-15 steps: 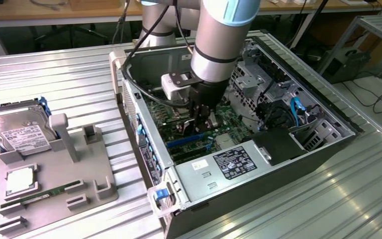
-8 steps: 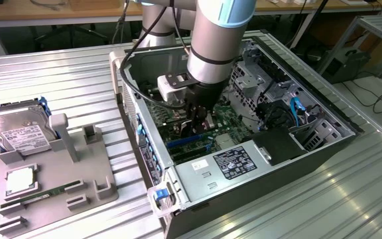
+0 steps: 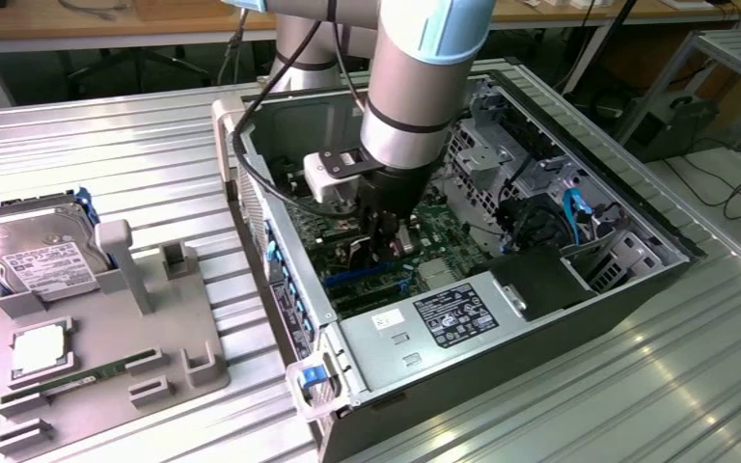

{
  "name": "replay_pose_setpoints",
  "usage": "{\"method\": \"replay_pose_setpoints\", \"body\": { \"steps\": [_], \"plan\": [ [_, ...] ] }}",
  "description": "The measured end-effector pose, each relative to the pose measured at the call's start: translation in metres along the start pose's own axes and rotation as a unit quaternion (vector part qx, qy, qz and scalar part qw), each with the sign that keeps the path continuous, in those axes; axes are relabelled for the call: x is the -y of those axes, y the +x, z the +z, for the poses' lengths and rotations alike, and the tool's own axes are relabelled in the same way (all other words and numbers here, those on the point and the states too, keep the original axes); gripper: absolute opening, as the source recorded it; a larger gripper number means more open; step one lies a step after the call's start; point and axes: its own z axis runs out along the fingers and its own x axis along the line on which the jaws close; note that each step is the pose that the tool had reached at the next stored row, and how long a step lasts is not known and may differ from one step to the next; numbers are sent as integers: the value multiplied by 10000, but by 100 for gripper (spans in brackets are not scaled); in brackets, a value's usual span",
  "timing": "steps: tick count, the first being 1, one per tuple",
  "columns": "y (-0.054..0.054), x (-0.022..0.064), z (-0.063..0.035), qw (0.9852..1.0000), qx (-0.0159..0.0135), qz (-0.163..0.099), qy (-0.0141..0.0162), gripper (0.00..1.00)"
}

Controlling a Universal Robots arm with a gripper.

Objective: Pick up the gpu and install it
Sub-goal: 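Insert the gpu into the slot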

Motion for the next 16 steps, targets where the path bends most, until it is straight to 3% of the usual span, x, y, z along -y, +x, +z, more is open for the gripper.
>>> {"method": "replay_pose_setpoints", "body": {
  "steps": [16],
  "plan": [
    [-9, 3, 19, 10000, -1, 0, 0, 27]
  ]
}}
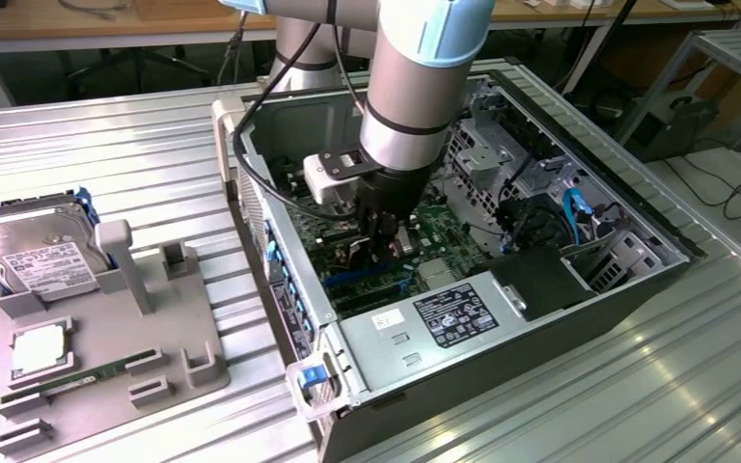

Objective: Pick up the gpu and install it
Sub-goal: 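Insert the gpu into the slot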

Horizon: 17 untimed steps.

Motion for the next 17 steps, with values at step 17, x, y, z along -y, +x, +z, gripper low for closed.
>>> {"method": "replay_pose_setpoints", "body": {
  "steps": [17],
  "plan": [
    [-4, -8, 62, 10000, -1, 1, -5, 27]
  ]
}}
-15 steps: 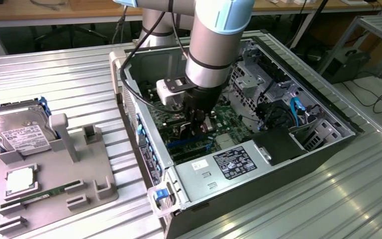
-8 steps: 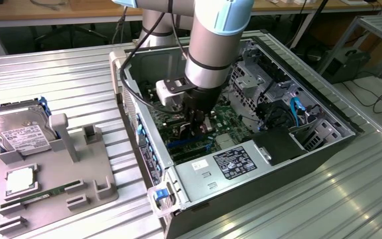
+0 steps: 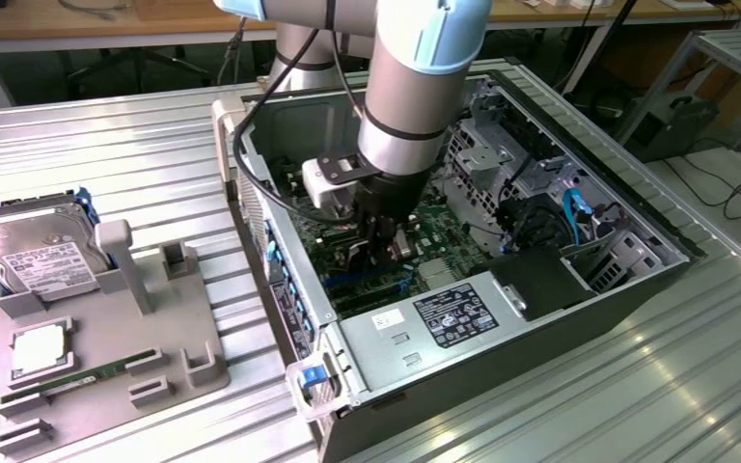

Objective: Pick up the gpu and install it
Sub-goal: 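Insert the gpu into the slot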

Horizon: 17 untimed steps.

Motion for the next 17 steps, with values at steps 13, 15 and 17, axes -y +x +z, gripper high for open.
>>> {"method": "replay_pose_setpoints", "body": {
  "steps": [13, 15, 17],
  "plan": [
    [1, 0, 64, 10000, 2, -2, -15, 27],
    [4, -6, 102, 10000, -6, -11, -18, 27],
    [4, -6, 132, 10000, -2, -15, -17, 27]
  ]
}}
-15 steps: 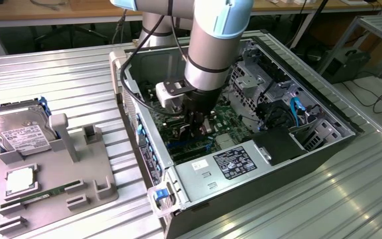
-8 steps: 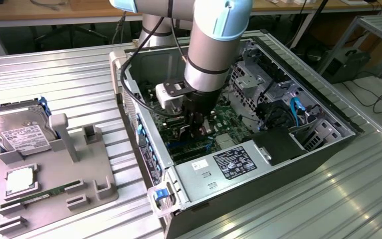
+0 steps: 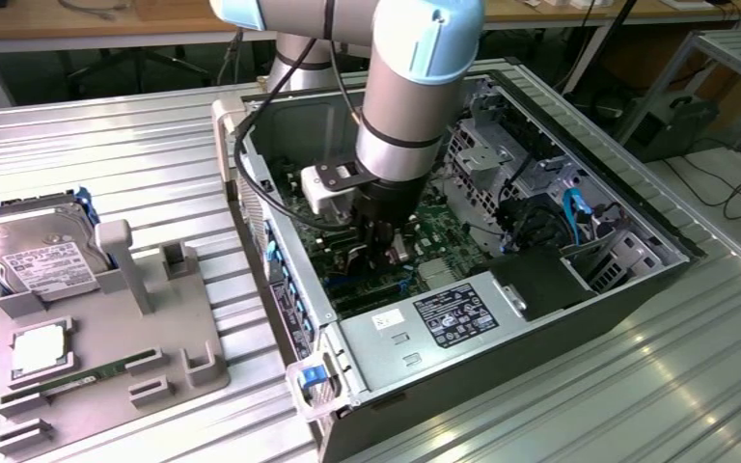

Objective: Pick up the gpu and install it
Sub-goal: 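Insert the gpu into the slot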

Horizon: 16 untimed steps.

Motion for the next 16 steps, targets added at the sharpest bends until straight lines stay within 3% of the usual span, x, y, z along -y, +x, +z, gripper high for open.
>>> {"method": "replay_pose_setpoints", "body": {
  "steps": [10, 11, 16],
  "plan": [
    [-1, 0, 4, 10000, 4, 0, 2, 27],
    [-5, 1, 15, 10000, 19, 0, 8, 29],
    [-2, 0, -28, 10000, 4, 0, 4, 35]
  ]
}}
